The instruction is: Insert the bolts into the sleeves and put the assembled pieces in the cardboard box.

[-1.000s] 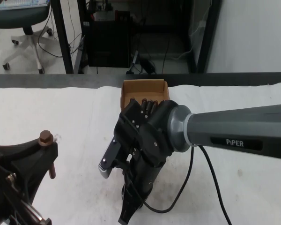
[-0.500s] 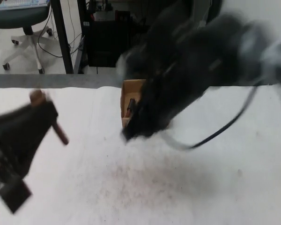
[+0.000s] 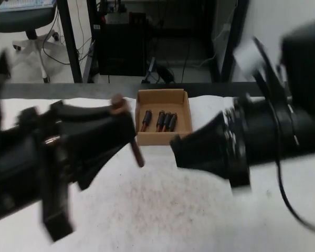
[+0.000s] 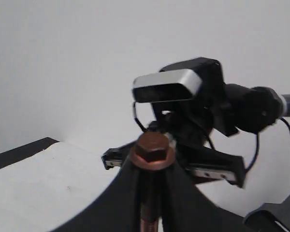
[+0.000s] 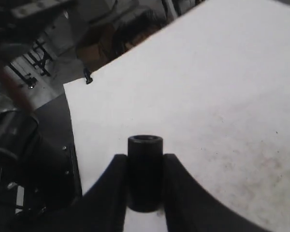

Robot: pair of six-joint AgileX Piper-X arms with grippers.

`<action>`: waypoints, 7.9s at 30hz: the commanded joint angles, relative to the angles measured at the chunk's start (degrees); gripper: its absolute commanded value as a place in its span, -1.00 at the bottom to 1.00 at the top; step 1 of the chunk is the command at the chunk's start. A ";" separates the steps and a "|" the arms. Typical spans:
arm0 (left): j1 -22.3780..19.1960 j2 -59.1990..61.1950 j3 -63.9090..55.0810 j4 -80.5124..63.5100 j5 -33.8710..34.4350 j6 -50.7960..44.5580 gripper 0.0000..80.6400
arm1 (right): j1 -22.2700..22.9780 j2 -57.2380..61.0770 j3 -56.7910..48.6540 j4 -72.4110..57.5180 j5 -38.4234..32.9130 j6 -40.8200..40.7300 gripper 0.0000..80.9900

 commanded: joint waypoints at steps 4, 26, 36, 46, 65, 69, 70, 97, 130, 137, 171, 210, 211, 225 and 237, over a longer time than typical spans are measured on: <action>0.08 8.09 -3.48 -8.83 1.67 -2.04 -1.00 | 5.47 -4.84 15.23 -29.06 11.29 0.39 -0.99; 0.13 13.79 -10.85 -8.22 6.10 4.51 -1.00 | 9.06 0.08 18.32 -48.35 22.18 0.39 -0.99; 0.13 13.79 -10.85 -8.00 7.49 6.27 -1.00 | 9.06 0.08 18.32 -47.34 24.53 0.39 -0.99; 0.13 13.79 -10.85 -1.93 7.15 12.78 -1.00 | 9.06 0.08 18.32 -47.34 24.16 0.39 -0.99; 0.13 13.79 -10.85 -1.93 4.57 13.31 -1.00 | 9.06 0.08 18.32 -47.34 21.89 0.39 -0.99; 0.13 13.79 -10.85 -1.34 4.58 13.31 -1.00 | 9.06 0.08 18.32 -47.78 22.08 0.39 -0.99; 0.13 13.79 -10.85 -0.48 4.58 13.31 -1.00 | 9.06 0.08 18.32 -47.92 22.08 0.39 -0.99; 0.13 13.79 -10.85 11.44 4.68 13.08 0.11 | 9.06 0.08 18.32 -49.74 22.38 0.39 -0.99; 1.52 1.72 -10.85 9.19 -28.94 13.28 -0.99 | 8.47 0.82 16.78 -46.33 39.15 1.08 -0.99; 1.52 0.49 -10.85 29.21 -39.28 13.28 -0.99 | 1.38 9.13 1.16 -18.26 40.80 5.31 -0.99; 1.92 0.49 -10.85 39.20 -46.89 24.92 -0.99 | -5.93 68.42 -70.33 29.87 37.31 9.38 -1.00; 1.92 -12.80 -8.86 53.38 -54.56 15.58 -0.99 | -7.26 23.04 -36.22 31.03 41.00 -7.42 -0.98; 1.92 -13.92 -8.22 53.38 -54.56 15.12 -0.99 | -7.37 19.72 -32.25 28.79 41.00 -7.31 -0.98; 1.81 -29.25 6.96 53.38 -54.56 14.06 -0.99 | -11.14 -29.13 15.57 17.87 40.06 -3.05 -0.98; 1.81 -31.41 12.06 58.31 -54.56 14.55 -0.99 | -11.11 -38.05 29.39 18.29 44.25 -2.65 -0.98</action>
